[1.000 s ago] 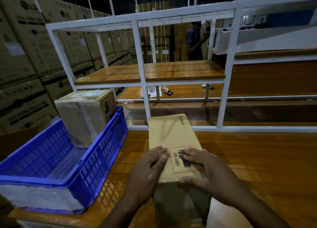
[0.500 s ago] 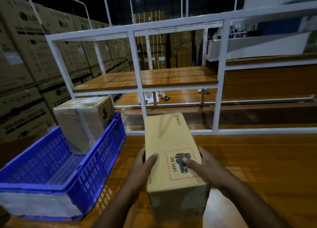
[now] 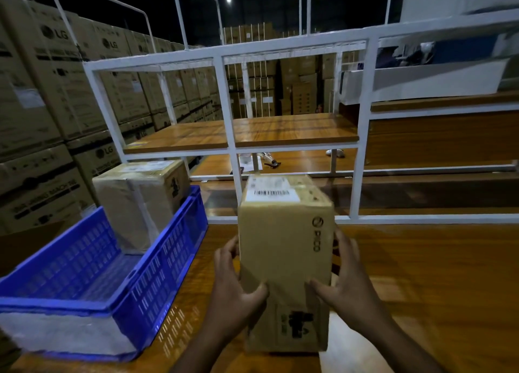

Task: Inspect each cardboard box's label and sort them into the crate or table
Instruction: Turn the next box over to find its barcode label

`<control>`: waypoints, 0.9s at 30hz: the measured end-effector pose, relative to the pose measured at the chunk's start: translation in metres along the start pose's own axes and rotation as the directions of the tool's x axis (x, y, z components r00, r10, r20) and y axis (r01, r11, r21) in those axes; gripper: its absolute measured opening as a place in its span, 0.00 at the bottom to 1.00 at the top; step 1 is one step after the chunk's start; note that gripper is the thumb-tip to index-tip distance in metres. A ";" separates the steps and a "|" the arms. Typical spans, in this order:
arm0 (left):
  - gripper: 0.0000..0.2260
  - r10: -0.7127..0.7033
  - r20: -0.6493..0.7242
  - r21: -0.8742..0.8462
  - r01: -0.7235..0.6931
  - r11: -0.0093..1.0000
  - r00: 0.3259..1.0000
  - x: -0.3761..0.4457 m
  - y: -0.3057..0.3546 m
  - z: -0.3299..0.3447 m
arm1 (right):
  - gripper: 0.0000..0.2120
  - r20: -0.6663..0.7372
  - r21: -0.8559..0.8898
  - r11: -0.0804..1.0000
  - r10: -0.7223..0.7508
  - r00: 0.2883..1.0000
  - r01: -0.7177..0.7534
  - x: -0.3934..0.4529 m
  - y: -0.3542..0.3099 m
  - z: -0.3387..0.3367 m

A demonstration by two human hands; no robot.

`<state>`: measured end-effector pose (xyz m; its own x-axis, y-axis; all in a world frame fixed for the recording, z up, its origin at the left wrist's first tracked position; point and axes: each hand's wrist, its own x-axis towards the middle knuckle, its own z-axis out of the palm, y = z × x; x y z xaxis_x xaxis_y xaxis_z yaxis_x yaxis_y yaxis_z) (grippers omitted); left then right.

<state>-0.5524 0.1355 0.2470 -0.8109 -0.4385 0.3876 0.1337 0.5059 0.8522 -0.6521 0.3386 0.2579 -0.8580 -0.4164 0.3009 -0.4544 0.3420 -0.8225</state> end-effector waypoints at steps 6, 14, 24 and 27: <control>0.34 0.028 -0.052 -0.059 -0.031 0.998 0.998 -0.011 0.000 0.004 | 0.47 -0.051 0.037 0.998 -0.042 0.998 0.044 -0.002 0.002 0.003; 0.39 0.378 0.081 0.305 -0.384 0.872 0.922 0.020 0.031 -0.005 | 0.52 -0.019 -0.358 0.876 -0.353 0.935 0.324 0.010 -0.026 0.000; 0.31 0.400 0.035 0.286 -0.393 0.874 0.916 0.025 0.025 -0.002 | 0.41 0.013 -0.544 0.765 -0.402 0.916 0.344 0.015 -0.023 -0.003; 0.29 0.424 0.023 0.290 -0.412 0.864 0.905 0.025 0.025 -0.001 | 0.40 -0.007 -0.550 0.758 -0.423 0.906 0.350 0.015 -0.022 -0.002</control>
<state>-0.5690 0.1367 0.2785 -0.6903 -0.1656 0.7043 0.2842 0.8331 0.4744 -0.6550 0.3267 0.2818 -0.5870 -0.5156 0.6242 -0.7763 0.5773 -0.2531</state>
